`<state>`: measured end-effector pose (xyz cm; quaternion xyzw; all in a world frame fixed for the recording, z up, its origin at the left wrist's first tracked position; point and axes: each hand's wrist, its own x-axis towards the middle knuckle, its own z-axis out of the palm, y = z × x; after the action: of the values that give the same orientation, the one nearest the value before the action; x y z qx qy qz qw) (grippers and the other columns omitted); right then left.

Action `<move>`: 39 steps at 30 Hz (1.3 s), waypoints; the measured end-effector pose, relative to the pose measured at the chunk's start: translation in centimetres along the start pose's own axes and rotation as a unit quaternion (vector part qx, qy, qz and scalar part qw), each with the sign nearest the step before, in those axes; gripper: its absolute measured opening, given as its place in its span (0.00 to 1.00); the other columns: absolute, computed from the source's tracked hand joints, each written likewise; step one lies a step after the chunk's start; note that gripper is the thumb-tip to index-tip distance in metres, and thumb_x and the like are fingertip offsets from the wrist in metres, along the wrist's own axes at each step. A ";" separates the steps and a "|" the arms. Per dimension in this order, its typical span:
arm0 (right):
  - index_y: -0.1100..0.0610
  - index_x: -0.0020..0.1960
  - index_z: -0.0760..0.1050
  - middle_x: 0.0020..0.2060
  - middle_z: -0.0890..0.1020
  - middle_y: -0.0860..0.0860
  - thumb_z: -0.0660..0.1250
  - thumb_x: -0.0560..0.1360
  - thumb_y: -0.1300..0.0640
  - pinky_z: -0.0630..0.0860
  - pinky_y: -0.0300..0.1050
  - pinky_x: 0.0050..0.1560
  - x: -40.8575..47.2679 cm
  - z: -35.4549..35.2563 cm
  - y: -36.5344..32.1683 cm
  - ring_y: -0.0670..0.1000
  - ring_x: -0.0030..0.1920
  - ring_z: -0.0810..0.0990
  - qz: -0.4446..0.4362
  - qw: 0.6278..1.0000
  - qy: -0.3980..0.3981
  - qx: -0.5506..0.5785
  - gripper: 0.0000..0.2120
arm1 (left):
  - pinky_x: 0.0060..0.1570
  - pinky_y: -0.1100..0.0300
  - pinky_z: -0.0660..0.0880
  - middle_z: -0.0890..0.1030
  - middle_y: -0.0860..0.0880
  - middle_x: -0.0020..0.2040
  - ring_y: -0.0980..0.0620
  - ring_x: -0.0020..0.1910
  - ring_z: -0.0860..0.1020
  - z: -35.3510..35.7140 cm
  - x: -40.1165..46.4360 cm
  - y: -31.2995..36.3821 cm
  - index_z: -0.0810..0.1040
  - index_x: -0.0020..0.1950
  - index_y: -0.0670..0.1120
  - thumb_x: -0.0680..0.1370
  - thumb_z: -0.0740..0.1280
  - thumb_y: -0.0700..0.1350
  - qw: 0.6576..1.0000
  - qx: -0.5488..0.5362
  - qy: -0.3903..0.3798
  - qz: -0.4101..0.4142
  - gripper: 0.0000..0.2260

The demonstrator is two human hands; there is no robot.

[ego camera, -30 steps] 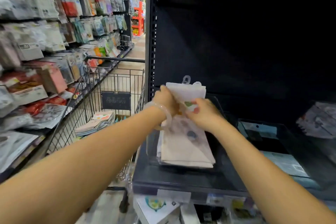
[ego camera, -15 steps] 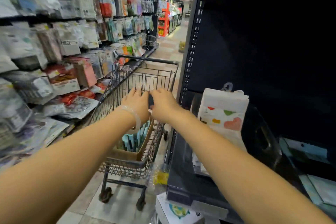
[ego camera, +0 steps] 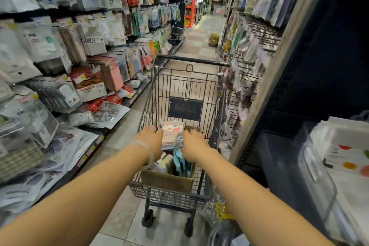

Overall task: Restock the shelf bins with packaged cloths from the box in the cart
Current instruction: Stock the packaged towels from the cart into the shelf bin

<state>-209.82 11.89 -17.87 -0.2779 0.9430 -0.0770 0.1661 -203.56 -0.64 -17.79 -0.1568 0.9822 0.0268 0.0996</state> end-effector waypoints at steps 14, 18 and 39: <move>0.60 0.69 0.64 0.65 0.69 0.59 0.62 0.76 0.59 0.70 0.54 0.64 13.3 1.6 -1.0 0.61 0.65 0.68 0.036 0.998 -0.031 0.035 0.22 | 0.67 0.50 0.66 0.67 0.44 0.68 0.44 0.69 0.65 1.3 11.5 -6.1 0.63 0.71 0.45 0.77 0.65 0.50 0.998 -0.008 -0.065 0.018 0.25; 0.59 0.70 0.62 0.67 0.68 0.60 0.62 0.76 0.58 0.69 0.54 0.65 19.4 2.1 0.6 0.61 0.66 0.68 0.037 0.997 -0.047 0.051 0.24 | 0.69 0.50 0.65 0.64 0.43 0.72 0.44 0.71 0.63 2.1 16.8 -6.1 0.59 0.74 0.44 0.76 0.66 0.50 0.996 -0.025 -0.079 0.013 0.29; 0.57 0.68 0.70 0.65 0.75 0.58 0.59 0.78 0.55 0.71 0.43 0.57 40.7 13.1 10.0 0.58 0.63 0.74 0.144 0.955 -0.192 0.173 0.19 | 0.62 0.53 0.69 0.71 0.44 0.66 0.44 0.64 0.71 15.1 38.0 -7.6 0.66 0.69 0.47 0.77 0.64 0.49 0.937 -0.160 -0.294 -0.094 0.21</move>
<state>-242.32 -2.88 -43.43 -0.1154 0.8957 -0.1598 0.3985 -233.75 -18.05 -40.49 -0.2477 0.8723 0.2194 0.3600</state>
